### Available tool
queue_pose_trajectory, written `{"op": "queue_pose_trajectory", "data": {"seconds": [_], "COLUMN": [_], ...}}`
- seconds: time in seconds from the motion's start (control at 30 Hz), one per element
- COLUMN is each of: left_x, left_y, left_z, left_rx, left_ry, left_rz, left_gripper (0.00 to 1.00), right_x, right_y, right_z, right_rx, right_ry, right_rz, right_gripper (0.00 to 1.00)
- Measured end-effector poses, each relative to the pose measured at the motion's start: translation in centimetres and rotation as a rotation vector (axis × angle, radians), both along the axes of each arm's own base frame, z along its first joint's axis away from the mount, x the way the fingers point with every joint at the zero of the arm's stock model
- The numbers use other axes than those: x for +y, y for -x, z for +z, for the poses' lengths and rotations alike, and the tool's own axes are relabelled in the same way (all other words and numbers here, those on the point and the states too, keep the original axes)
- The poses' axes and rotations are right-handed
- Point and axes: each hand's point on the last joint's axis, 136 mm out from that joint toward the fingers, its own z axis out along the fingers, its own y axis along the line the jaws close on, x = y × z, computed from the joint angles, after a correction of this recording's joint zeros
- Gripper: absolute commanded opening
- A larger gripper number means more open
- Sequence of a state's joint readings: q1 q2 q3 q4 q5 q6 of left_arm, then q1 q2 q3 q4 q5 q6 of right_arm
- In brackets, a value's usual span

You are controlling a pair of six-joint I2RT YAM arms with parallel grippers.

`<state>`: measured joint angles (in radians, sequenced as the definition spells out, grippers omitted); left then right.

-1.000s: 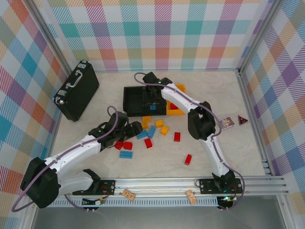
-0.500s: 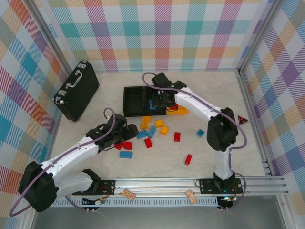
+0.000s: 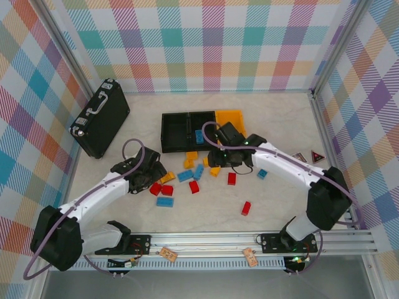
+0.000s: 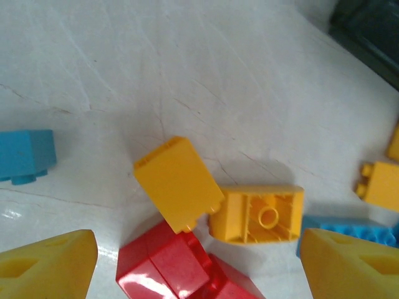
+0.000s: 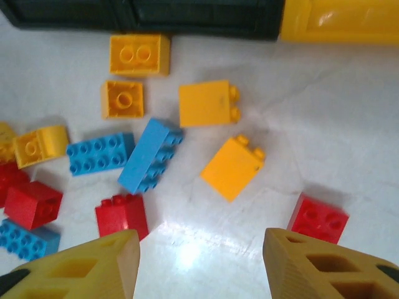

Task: Sort the legos into containers by color
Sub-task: Pick up the lego from the middle-left of the table.

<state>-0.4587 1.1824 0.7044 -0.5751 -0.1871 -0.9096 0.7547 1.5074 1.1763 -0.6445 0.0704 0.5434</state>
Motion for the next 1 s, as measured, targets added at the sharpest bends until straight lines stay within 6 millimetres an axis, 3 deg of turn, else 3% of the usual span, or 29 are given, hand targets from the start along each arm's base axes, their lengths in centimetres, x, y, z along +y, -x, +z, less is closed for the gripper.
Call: {"op": "queue_pose_trajectory", "data": {"seconds": [0.17,0.47,0.6,0.77,0.9,1.0], "left_x": [0.6,1.3,1.3,1.3,1.5,1.5], "left_y": [-1.0,-2.4,-2.6,-2.4,-2.5,-2.6], "left_z": [-1.9,-3.6,-4.3,-5.4,-5.4,-5.3], "left_rx": [0.039,0.054,0.064,0.099,0.097,0.095], "left_ry": [-0.005,0.004,0.005,-0.001,-0.007,-0.014], "left_rz": [0.060,0.129,0.144,0.155,0.159,0.149], "left_gripper": [0.86,0.84,0.75,0.51,0.38,0.34], "right_x": [0.7,4.9,5.6,5.6,5.6,5.6], "right_y": [2.7,6.6,6.9,6.7,6.7,6.7], "right_z": [-0.6,-0.7,-0.4,-0.3,-0.3,-0.3], "right_rx": [0.026,0.043,0.037,0.031,0.029,0.030], "right_ry": [-0.058,-0.180,-0.201,-0.202,-0.201,-0.202], "right_rz": [0.043,0.189,0.209,0.207,0.204,0.203], "right_gripper": [0.59,0.59,0.59,0.59,0.59,0.59]}}
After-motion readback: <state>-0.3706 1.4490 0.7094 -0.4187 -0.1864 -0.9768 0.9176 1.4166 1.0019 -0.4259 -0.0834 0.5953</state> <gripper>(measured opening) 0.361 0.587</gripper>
